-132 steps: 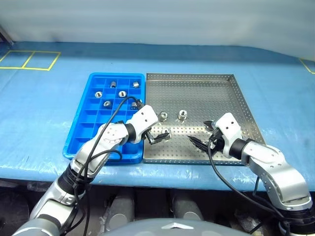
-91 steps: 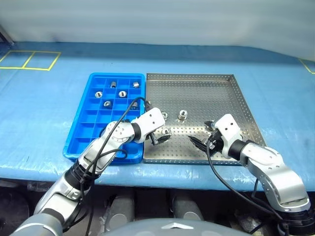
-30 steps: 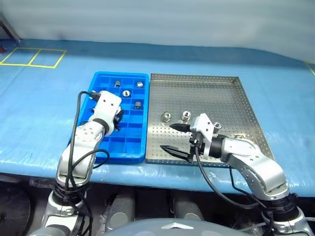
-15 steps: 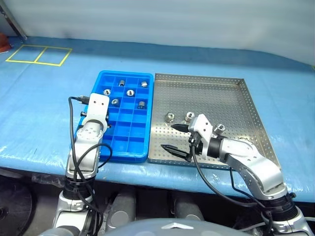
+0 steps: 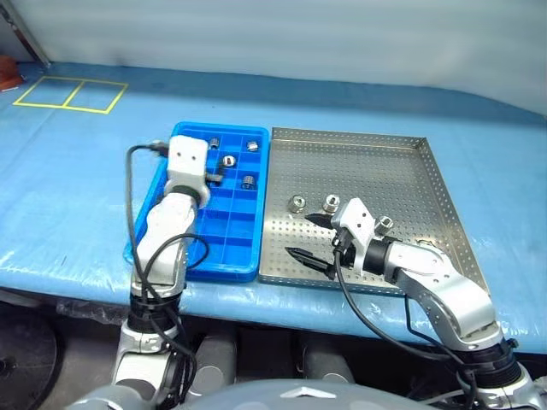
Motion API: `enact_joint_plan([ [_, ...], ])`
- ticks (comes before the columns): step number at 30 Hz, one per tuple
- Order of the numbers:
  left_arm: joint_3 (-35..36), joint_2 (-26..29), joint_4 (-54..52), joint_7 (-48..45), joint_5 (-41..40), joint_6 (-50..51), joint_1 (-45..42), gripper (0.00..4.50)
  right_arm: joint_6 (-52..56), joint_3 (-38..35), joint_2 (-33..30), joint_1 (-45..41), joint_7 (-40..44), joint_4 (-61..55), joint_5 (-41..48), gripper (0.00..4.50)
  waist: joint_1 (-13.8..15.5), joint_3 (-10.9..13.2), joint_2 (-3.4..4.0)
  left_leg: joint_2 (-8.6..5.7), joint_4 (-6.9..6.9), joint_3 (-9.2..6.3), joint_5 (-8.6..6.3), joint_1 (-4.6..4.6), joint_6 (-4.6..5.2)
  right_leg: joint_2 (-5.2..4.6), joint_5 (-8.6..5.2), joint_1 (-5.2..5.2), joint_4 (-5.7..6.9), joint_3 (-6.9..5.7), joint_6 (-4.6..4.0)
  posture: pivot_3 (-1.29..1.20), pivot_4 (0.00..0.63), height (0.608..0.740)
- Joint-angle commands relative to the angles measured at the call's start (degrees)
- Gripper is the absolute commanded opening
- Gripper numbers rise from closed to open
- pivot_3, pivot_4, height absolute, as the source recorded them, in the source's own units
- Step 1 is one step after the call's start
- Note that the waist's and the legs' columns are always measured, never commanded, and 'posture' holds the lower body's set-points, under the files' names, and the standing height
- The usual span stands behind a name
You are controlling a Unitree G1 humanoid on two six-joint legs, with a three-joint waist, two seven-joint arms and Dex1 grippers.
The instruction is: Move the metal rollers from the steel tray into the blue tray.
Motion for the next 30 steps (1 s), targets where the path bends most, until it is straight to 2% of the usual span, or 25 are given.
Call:
enact_joint_plan([
  [1,-8.9,3.5,1.0,-13.2,-4.8,-0.2,-3.2,3.96,-0.3,-1.1,-0.9,0.8,-1.1,-2.9,-0.6,4.5,-0.3,0.0,0.01,0.0,0.0,0.01,0.0,-0.01,0.0,0.0,0.0,-0.01,-0.02,0.0,0.0,0.06,0.15,0.74],
  [5,-15.6,6.3,9.5,-18.1,-3.1,1.1,-7.9,3.96,-0.2,-1.7,-1.1,2.7,-2.8,-4.5,-1.0,4.5,-1.6,0.0,0.01,0.01,-0.02,0.01,0.0,-0.01,0.01,0.02,-0.01,-0.04,-0.01,0.01,0.01,0.01,0.15,0.74],
  [12,-20.5,6.5,21.3,-18.6,1.1,-0.8,-13.0,3.96,-0.2,-2.7,-0.6,6.4,-5.5,-7.1,-1.0,4.5,-3.8,0.0,0.01,0.05,-0.03,0.03,0.0,0.0,0.01,0.06,-0.01,-0.07,0.03,0.04,0.01,-0.05,0.15,0.74],
  [23,-24.0,4.3,36.0,-21.3,4.9,-4.1,-16.9,3.96,-0.6,-2.4,-0.1,7.6,-7.0,-7.9,-1.0,4.5,-4.9,0.0,0.08,0.05,-0.01,0.07,0.0,0.12,0.01,0.06,0.0,0.03,0.05,0.08,0.04,-0.05,0.15,0.74],
  [30,-23.8,3.6,39.1,-21.0,6.4,-4.9,-17.7,3.96,-0.5,-2.0,0.1,7.5,-7.2,-7.9,-1.1,4.5,-5.8,-0.1,0.09,0.11,-0.06,0.06,0.0,0.18,0.02,0.13,0.0,0.01,0.12,0.11,0.03,-0.05,0.15,0.74],
])
